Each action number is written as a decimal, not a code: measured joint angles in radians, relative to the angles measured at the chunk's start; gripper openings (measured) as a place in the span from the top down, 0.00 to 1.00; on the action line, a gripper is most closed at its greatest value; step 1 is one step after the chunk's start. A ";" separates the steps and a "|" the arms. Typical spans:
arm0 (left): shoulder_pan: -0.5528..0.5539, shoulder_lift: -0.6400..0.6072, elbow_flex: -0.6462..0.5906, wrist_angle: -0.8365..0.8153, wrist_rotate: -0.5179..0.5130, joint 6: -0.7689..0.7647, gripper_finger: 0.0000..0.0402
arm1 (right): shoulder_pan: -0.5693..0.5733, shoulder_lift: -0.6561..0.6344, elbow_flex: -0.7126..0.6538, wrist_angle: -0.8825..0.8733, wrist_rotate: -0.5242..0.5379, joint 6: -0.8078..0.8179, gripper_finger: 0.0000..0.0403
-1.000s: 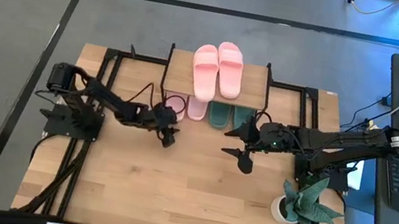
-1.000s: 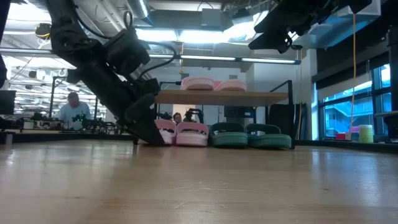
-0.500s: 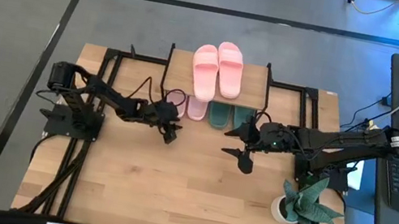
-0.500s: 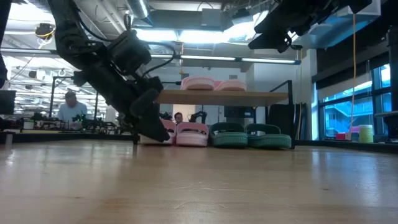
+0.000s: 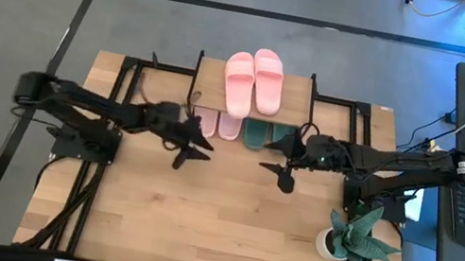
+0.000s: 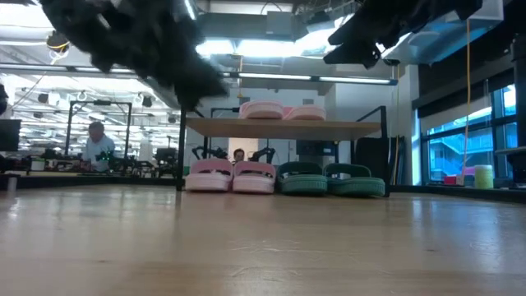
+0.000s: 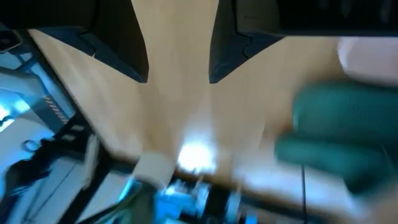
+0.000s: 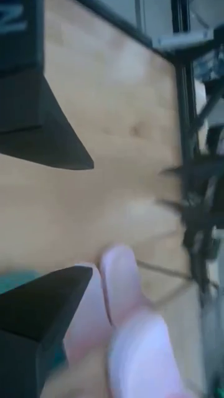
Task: Pick and place slides into the shelf
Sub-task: Return to Home Position
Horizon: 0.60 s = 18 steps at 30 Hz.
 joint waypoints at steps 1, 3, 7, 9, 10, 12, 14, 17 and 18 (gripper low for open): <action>0.002 -0.053 0.000 -0.022 0.002 0.027 0.60 | -0.021 -0.009 0.000 0.000 0.000 -0.023 0.34; 0.010 -0.153 0.000 -0.086 -0.006 0.075 0.60 | -0.059 -0.039 0.000 -0.007 0.001 -0.057 0.34; 0.019 -0.339 0.000 -0.200 -0.077 0.161 0.60 | -0.124 -0.143 0.000 -0.022 0.003 -0.124 0.34; 0.023 -0.409 0.000 -0.253 -0.098 0.187 0.60 | -0.156 -0.185 -0.002 -0.030 -0.001 -0.149 0.34; 0.023 -0.441 0.000 -0.277 -0.101 0.193 0.60 | -0.169 -0.204 -0.007 -0.031 0.000 -0.160 0.34; 0.023 -0.494 0.000 -0.331 -0.101 0.210 0.60 | -0.194 -0.239 -0.026 -0.036 0.000 -0.170 0.34; 0.023 -0.552 -0.001 -0.394 -0.106 0.217 0.60 | -0.216 -0.280 -0.060 -0.041 0.000 -0.174 0.34; 0.023 -0.639 -0.001 -0.450 -0.182 0.227 0.60 | -0.249 -0.358 -0.126 -0.044 -0.001 -0.159 0.34; 0.023 -0.664 -0.002 -0.462 -0.201 0.232 0.60 | -0.257 -0.390 -0.152 -0.038 -0.001 -0.156 0.34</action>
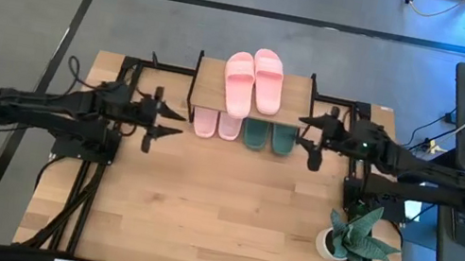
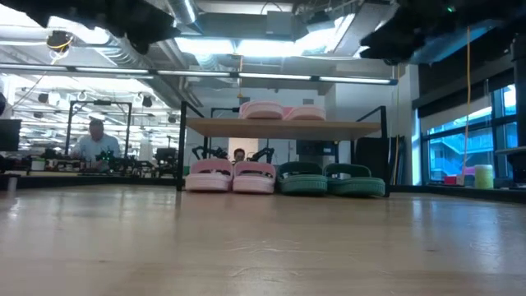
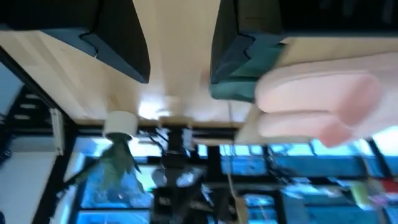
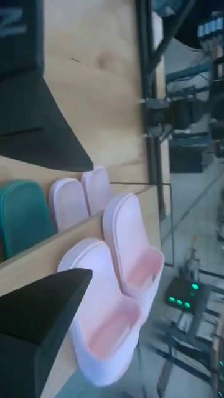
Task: Pick and place slides into the shelf
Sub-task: Return to Home Position
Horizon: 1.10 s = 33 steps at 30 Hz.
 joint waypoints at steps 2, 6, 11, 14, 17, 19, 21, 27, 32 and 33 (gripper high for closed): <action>0.000 -0.055 -0.021 -0.003 -0.021 0.004 0.60 | -0.016 -0.058 -0.046 0.020 0.000 0.006 0.34; 0.000 -0.177 -0.100 0.000 -0.050 0.004 0.60 | -0.048 -0.169 -0.124 0.047 -0.015 0.020 0.34; 0.000 -0.338 -0.209 0.007 -0.106 -0.017 0.60 | -0.083 -0.271 -0.186 0.038 -0.062 0.020 0.34; 0.000 -0.424 -0.252 0.011 -0.110 -0.021 0.60 | -0.098 -0.316 -0.213 0.038 -0.063 0.023 0.34; 0.000 -0.501 -0.291 0.008 -0.110 -0.025 0.60 | -0.105 -0.349 -0.240 0.036 -0.063 0.035 0.34; 0.000 -0.543 -0.312 0.008 -0.110 -0.032 0.60 | -0.107 -0.372 -0.253 0.035 -0.063 0.049 0.34; 0.000 -0.579 -0.328 -0.002 -0.110 -0.036 0.60 | -0.107 -0.395 -0.265 0.032 -0.063 0.057 0.34; 0.000 -0.617 -0.364 -0.048 -0.163 -0.070 0.60 | -0.107 -0.466 -0.310 0.023 -0.063 0.078 0.34; 0.000 -0.617 -0.380 -0.046 -0.170 -0.076 0.60 | -0.107 -0.534 -0.350 0.030 -0.062 0.104 0.34; 0.000 -0.617 -0.384 -0.041 -0.170 -0.077 0.60 | -0.107 -0.550 -0.361 0.030 -0.062 0.107 0.34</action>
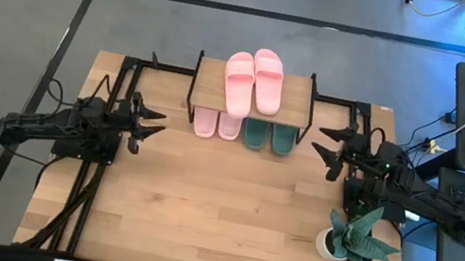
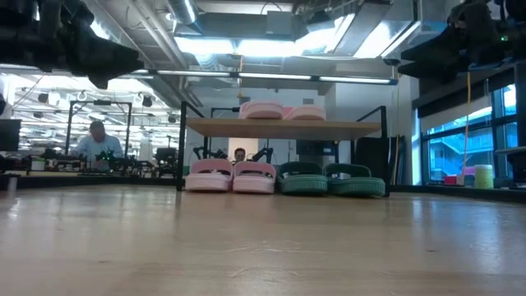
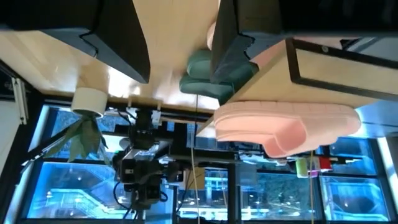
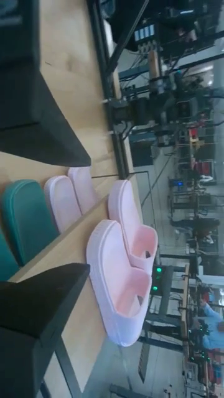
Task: Pick and place slides into the shelf
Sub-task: Return to Home Position
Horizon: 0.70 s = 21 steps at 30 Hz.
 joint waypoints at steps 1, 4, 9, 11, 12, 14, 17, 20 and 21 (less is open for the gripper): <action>0.000 0.000 -0.007 0.002 0.000 0.000 0.60 | 0.000 -0.014 -0.009 -0.002 0.000 0.005 0.34; 0.000 0.001 -0.030 0.000 0.000 -0.012 0.60 | 0.000 -0.055 -0.031 -0.001 0.000 0.019 0.34; 0.000 0.000 -0.096 0.088 0.005 -0.026 0.60 | 0.000 -0.115 -0.062 0.006 0.000 0.021 0.34; 0.000 0.001 -0.112 0.110 0.006 -0.029 0.60 | 0.000 -0.136 -0.076 0.008 0.000 0.023 0.34; 0.001 0.001 -0.112 0.110 0.007 -0.028 0.60 | 0.000 -0.146 -0.083 0.006 0.000 0.025 0.34; 0.004 0.000 -0.112 0.111 0.009 -0.027 0.60 | 0.000 -0.162 -0.096 0.008 0.000 0.033 0.34; 0.017 0.000 -0.112 0.111 0.009 -0.026 0.60 | 0.000 -0.183 -0.118 0.008 0.000 0.045 0.34; 0.030 0.000 -0.112 0.110 0.016 -0.027 0.60 | 0.000 -0.197 -0.149 0.022 0.000 0.051 0.34; 0.034 0.000 -0.112 0.110 0.016 -0.026 0.60 | 0.000 -0.197 -0.161 0.031 0.001 0.053 0.34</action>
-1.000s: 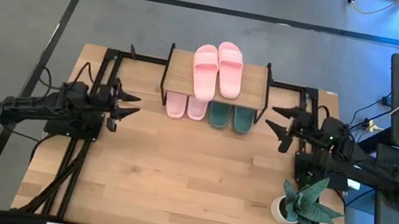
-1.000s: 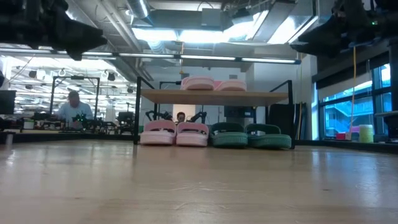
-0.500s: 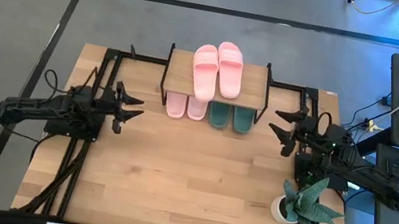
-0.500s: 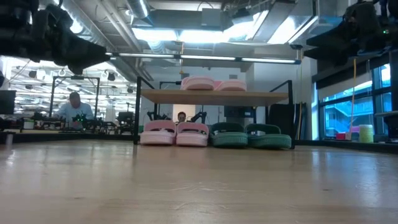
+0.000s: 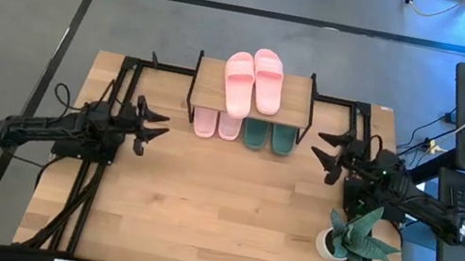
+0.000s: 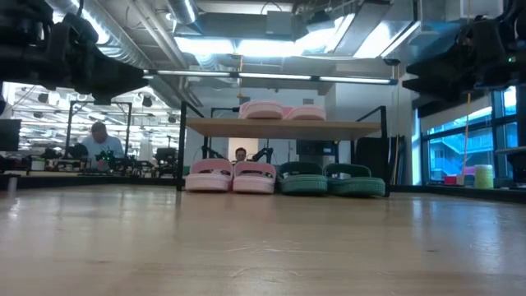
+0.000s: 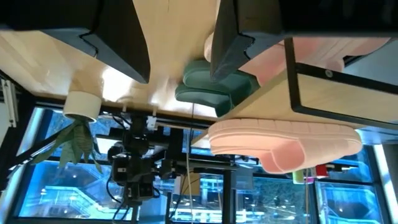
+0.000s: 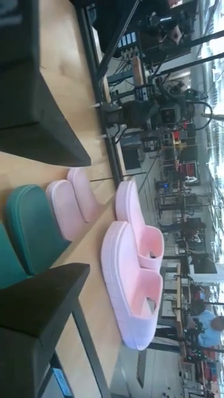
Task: Pick and place slides into the shelf
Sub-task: Return to Home Position
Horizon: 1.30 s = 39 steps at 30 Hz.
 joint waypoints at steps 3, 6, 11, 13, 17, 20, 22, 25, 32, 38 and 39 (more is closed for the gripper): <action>0.013 0.000 0.000 0.000 0.000 0.000 0.60 | 0.000 0.000 -0.033 0.042 0.000 0.016 0.34; 0.020 0.000 0.000 -0.001 0.000 0.000 0.60 | 0.000 0.000 -0.069 0.086 0.000 0.021 0.34; 0.020 0.000 0.000 -0.002 0.000 0.001 0.60 | 0.000 0.001 -0.088 0.104 0.000 0.024 0.34; 0.020 0.000 0.000 -0.002 0.000 0.009 0.60 | 0.000 0.001 -0.088 0.103 0.000 0.024 0.34; 0.020 0.000 0.000 -0.002 0.000 0.032 0.60 | 0.000 0.003 -0.088 0.069 0.000 0.024 0.34; 0.020 0.000 0.000 -0.002 0.000 0.031 0.60 | 0.000 0.006 -0.087 0.071 0.000 0.008 0.34; 0.020 0.000 0.000 -0.002 0.000 0.031 0.60 | 0.000 0.006 -0.087 0.071 0.000 -0.014 0.34; 0.020 0.000 0.000 -0.002 0.000 0.033 0.60 | 0.000 0.006 -0.087 0.071 0.000 -0.059 0.34; 0.020 0.000 0.000 -0.002 0.000 0.034 0.60 | 0.000 0.007 -0.087 0.071 0.000 -0.034 0.34; 0.020 0.000 0.000 -0.002 0.000 0.034 0.60 | 0.000 0.007 -0.087 0.072 0.000 -0.035 0.34; 0.020 0.000 0.000 -0.002 0.000 0.034 0.60 | 0.000 0.007 -0.087 0.071 0.000 -0.035 0.34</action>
